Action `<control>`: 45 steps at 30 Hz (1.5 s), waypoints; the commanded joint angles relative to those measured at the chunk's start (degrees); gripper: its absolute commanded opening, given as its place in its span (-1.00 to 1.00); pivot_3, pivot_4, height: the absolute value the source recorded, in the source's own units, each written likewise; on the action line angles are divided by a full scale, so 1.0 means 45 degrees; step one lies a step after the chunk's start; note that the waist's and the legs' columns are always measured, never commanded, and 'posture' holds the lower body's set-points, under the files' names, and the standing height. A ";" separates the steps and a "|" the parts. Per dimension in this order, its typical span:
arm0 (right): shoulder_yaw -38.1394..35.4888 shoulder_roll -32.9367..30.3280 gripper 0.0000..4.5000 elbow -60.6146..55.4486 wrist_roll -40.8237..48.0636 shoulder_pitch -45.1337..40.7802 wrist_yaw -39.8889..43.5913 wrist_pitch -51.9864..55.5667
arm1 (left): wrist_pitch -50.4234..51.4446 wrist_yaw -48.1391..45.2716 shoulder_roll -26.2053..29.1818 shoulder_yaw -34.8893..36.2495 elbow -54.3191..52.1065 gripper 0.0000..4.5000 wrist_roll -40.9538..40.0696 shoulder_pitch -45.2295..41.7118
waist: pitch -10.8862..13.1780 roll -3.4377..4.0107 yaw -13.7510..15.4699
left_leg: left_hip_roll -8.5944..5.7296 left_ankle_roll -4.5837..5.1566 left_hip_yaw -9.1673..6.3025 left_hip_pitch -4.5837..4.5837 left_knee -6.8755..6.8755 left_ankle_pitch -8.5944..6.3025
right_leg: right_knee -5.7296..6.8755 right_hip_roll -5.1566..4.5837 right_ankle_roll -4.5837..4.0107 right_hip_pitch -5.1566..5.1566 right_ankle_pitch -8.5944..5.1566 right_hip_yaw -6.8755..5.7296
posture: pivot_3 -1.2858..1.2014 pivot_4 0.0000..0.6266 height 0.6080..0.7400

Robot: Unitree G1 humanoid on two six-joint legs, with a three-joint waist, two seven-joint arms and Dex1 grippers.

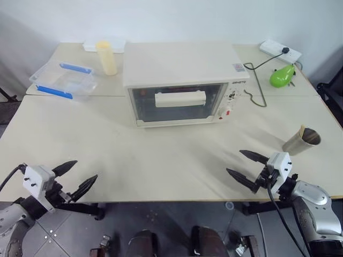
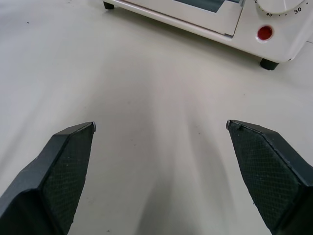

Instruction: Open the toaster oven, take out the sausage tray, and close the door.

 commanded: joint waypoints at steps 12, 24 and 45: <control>0.1014 0.1334 1.00 -0.1935 0.1854 -0.3574 -0.2038 0.4519 | 0.1933 -0.0566 0.0034 0.0521 -0.0601 0.98 -0.3333 -0.1406 | -0.0002 0.0005 0.0008 | 0.0024 -0.0017 -0.0005 -0.0005 0.0004 -0.0010 | 0.0029 0.0008 -0.0017 -0.0024 0.0001 -0.0027 | 0.03 -0.52 1.00; 0.1254 0.2943 1.00 -0.0484 0.1946 -0.6786 -0.1513 0.3773 | 0.3685 -0.0277 0.0307 0.0246 -0.1794 0.98 -0.5363 -0.2703 | 0.0000 0.0007 -0.0040 | -0.0046 -0.0018 -0.0004 -0.0018 0.0022 -0.0020 | 0.0078 0.0006 -0.0017 -0.0046 0.0001 -0.0049 | 0.03 -0.52 1.00; 0.2748 0.1019 1.00 -0.2126 0.0160 -0.4907 0.1386 0.1836 | 0.4305 0.0593 0.0183 0.0079 -0.0103 0.57 -0.6175 -0.6035 | 0.0001 0.0005 -0.0323 | -0.0043 -0.0024 -0.0001 -0.0013 0.0016 -0.0019 | 0.0082 0.0008 -0.0016 -0.0051 0.0001 -0.0070 | 0.03 -0.52 1.00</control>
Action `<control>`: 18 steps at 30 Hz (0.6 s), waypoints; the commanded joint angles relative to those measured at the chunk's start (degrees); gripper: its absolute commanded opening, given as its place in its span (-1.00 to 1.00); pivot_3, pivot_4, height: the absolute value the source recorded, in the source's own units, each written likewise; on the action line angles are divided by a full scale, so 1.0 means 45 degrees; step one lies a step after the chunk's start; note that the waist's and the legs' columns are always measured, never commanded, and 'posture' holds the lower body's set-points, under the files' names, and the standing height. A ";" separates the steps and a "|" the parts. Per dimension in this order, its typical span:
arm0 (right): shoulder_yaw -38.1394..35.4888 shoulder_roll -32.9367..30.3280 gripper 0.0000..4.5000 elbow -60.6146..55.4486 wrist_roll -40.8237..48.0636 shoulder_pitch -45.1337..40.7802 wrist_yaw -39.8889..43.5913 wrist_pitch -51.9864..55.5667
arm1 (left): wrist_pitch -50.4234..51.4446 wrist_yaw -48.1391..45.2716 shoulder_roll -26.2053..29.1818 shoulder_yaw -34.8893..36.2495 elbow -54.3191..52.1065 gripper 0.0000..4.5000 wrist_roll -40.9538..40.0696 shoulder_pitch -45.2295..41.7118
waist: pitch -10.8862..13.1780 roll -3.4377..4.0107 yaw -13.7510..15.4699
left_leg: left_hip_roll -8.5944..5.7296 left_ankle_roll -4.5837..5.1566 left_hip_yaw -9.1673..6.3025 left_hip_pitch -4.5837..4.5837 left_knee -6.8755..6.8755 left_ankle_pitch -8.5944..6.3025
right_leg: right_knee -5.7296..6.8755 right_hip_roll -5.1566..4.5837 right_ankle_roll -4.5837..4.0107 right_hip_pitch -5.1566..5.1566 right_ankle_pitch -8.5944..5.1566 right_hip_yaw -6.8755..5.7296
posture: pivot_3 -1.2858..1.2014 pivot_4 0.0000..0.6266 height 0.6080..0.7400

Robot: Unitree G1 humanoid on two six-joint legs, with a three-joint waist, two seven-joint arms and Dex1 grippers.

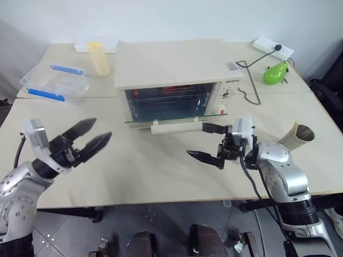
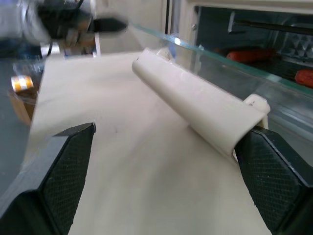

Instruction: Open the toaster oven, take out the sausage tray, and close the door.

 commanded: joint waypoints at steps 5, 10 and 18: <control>-0.0066 0.0111 1.00 0.0393 -0.0679 -0.0111 0.0162 -0.1764 | -0.0203 -0.0105 -0.0308 -0.1068 0.1194 -0.13 0.0320 -0.2135 | 0.0001 -0.0003 0.0018 | -0.0009 0.0000 0.0003 0.0004 0.0002 0.0001 | 0.0001 -0.0001 0.0000 0.0004 0.0000 -0.0003 | 0.03 -0.52 1.00; 0.0050 0.0190 1.00 0.0594 -0.0857 -0.0129 0.0173 -0.2135 | -0.0699 -0.0454 -0.0631 -0.2412 0.1979 -0.82 0.1521 -0.3271 | 0.0001 -0.0003 0.0011 | -0.0015 0.0000 0.0001 -0.0001 0.0011 0.0003 | -0.0001 0.0000 0.0001 0.0011 0.0000 -0.0007 | 0.03 -0.52 1.00; -0.0050 -0.0025 1.00 0.0433 -0.1343 0.0411 -0.0095 -0.2694 | -0.1765 -0.1154 -0.1477 -0.4295 0.3234 -0.98 0.3405 -0.4288 | 0.0002 -0.0005 0.0021 | -0.0019 -0.0001 0.0008 -0.0008 0.0020 0.0004 | -0.0002 -0.0001 0.0003 0.0018 0.0001 -0.0027 | 0.03 -0.52 1.00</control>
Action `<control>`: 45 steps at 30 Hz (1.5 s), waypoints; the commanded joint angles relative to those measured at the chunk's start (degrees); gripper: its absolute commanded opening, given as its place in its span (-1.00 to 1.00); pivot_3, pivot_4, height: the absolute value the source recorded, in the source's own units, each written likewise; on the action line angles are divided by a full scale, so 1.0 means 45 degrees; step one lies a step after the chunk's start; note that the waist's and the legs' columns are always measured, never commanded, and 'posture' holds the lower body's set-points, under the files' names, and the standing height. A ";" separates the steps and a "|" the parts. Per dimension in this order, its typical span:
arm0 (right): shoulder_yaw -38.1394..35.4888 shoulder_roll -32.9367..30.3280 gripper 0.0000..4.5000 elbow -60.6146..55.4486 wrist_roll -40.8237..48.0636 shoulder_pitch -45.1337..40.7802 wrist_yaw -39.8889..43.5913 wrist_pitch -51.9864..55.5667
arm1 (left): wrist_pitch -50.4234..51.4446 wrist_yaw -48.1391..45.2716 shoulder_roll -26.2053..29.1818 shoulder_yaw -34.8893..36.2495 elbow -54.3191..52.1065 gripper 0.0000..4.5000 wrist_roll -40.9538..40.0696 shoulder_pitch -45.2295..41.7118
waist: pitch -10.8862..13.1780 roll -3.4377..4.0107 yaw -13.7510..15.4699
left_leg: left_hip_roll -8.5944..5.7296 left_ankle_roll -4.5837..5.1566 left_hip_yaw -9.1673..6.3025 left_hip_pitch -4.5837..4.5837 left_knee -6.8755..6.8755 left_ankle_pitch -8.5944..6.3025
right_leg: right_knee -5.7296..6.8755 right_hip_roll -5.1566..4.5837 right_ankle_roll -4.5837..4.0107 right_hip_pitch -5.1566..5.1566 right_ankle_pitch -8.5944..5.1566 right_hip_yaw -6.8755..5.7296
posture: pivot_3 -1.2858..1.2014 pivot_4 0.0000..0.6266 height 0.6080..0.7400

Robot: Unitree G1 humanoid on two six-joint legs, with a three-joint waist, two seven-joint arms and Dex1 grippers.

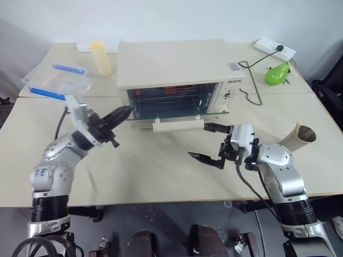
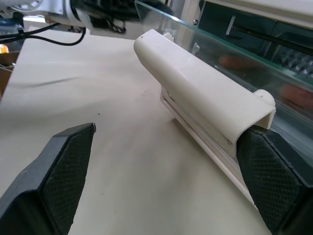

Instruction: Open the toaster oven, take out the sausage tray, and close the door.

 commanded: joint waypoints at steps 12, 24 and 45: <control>-0.4224 -0.2382 1.00 -0.0762 -0.0237 0.5944 -0.1213 -0.1019 | -0.1595 -0.1522 0.0041 -0.1840 0.0651 -0.98 0.2692 0.0795 | 0.0002 -0.0002 0.0465 | -0.0007 0.0010 0.0005 -0.0004 0.0026 0.0005 | -0.0068 -0.0004 0.0001 0.0058 0.0000 -0.0020 | 0.03 -0.52 1.00; -0.1790 -0.2360 1.00 -0.2976 -0.2497 0.1914 -0.4796 0.3494 | -0.2668 -0.0577 -0.0158 -0.1961 0.0255 -0.98 0.4134 0.2642 | -0.0011 0.0022 0.0220 | 0.0044 -0.0011 -0.0005 0.0028 0.0029 0.0007 | 0.0008 -0.0001 -0.0012 0.0022 -0.0005 -0.0007 | 0.03 -0.52 1.00; 0.5298 0.2193 1.00 0.7242 -1.3219 -0.7260 -1.2623 -0.1363 | -0.4075 0.0956 -0.1115 0.1111 -0.3277 1.00 0.2130 0.5650 | -0.0007 0.0022 -0.0156 | 0.0114 -0.0023 -0.0030 -0.0029 0.0046 0.0002 | 0.0063 -0.0010 -0.0020 -0.0024 -0.0009 -0.0090 | 0.03 -0.52 1.00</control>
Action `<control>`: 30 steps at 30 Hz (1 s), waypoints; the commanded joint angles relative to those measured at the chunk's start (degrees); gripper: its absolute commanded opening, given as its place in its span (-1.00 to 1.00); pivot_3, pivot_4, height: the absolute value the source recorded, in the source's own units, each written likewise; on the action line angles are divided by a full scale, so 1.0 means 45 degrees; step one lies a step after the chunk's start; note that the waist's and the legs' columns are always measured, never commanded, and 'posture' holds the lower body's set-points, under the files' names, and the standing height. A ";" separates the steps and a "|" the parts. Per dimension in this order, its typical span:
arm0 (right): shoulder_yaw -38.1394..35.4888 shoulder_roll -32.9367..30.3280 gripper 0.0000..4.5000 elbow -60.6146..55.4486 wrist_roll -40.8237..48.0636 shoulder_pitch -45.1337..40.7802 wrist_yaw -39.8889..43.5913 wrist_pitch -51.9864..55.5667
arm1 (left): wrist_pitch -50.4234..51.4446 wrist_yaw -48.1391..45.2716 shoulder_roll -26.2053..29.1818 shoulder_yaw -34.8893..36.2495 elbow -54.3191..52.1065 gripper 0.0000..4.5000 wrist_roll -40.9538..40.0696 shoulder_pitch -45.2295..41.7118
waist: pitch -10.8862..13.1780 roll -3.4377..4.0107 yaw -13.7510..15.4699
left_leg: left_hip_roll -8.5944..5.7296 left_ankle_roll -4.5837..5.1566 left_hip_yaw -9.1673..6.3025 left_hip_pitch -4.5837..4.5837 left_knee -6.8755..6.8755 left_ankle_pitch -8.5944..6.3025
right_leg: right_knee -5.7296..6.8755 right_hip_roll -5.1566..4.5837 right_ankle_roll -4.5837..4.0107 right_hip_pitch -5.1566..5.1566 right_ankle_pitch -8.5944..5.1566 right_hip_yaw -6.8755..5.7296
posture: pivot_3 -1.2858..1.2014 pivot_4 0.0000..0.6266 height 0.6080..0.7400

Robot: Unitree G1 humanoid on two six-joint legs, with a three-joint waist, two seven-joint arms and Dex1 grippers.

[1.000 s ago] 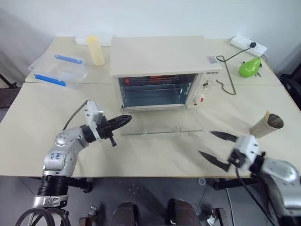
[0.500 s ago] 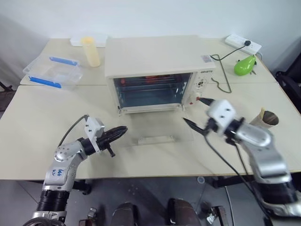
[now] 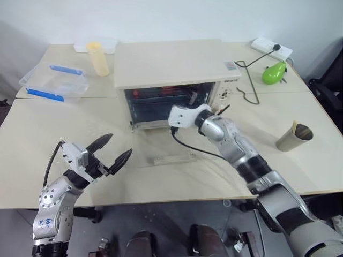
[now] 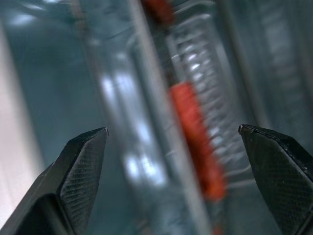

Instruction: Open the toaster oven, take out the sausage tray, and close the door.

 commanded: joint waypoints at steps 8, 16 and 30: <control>0.0058 0.0590 0.14 0.1334 -0.0597 -0.0504 -0.0810 -0.0013 | 0.0719 0.1069 -0.0043 -0.0512 -0.1857 1.00 -0.0070 -0.0385 | 0.0002 0.0002 -0.0075 | 0.0005 -0.0002 0.0003 -0.0003 -0.0006 -0.0003 | -0.0010 0.0005 0.0000 0.0000 0.0000 0.0001 | 0.03 -0.52 1.00; -0.0074 0.0716 -0.99 0.1849 -0.0727 -0.1146 -0.1334 -0.0045 | 0.1089 0.1239 0.0148 -0.0431 -0.1274 1.00 -0.0209 -0.1877 | 0.0001 0.0001 -0.0275 | 0.0003 -0.0004 0.0002 0.0002 -0.0007 -0.0003 | -0.0007 0.0016 -0.0004 0.0000 -0.0002 -0.0003 | 0.03 -0.52 1.00; -0.0477 -0.0327 -0.99 -0.0131 0.0196 -0.1337 0.1022 -0.1716 | 0.1087 0.0651 0.0507 -0.0485 0.0503 1.00 -0.0085 -0.3940 | 0.0007 -0.0001 -0.0269 | -0.0002 -0.0006 -0.0001 -0.0004 -0.0029 -0.0003 | -0.0018 0.0015 -0.0003 -0.0003 -0.0002 -0.0021 | 0.03 -0.52 1.00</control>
